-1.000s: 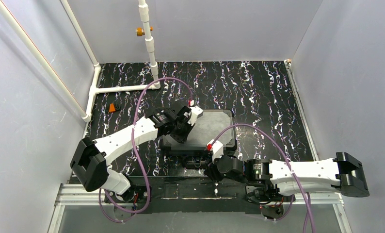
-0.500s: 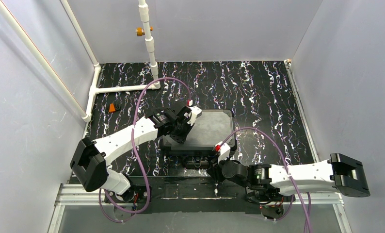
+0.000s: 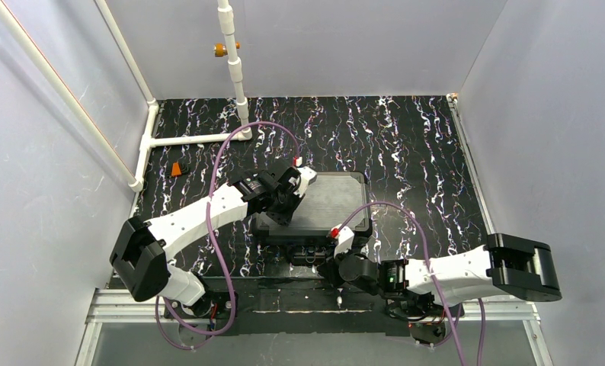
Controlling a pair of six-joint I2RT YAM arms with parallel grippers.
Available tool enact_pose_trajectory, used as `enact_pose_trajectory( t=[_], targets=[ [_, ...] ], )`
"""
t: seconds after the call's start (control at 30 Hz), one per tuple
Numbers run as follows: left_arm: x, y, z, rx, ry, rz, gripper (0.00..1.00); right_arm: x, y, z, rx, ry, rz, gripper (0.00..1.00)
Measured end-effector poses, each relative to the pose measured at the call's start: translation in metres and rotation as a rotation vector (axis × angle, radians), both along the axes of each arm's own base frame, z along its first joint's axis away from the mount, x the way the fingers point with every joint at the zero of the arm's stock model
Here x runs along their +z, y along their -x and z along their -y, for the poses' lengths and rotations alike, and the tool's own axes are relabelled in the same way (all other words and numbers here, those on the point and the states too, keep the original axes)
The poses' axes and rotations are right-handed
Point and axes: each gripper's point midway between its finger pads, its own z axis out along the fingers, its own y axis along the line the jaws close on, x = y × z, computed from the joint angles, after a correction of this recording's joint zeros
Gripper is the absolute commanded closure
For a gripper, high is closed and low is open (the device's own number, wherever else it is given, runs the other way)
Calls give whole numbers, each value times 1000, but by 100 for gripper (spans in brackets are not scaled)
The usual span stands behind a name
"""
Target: Pack up texas hold em set
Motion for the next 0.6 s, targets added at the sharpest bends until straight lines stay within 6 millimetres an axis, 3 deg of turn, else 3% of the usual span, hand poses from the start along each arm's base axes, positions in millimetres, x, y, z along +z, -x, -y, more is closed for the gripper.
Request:
enact_pose_trajectory(
  t=[0.6],
  targets=[
    [0, 3, -6, 5, -13, -1, 100, -13, -5, -10, -44, -13, -4, 82]
  ],
)
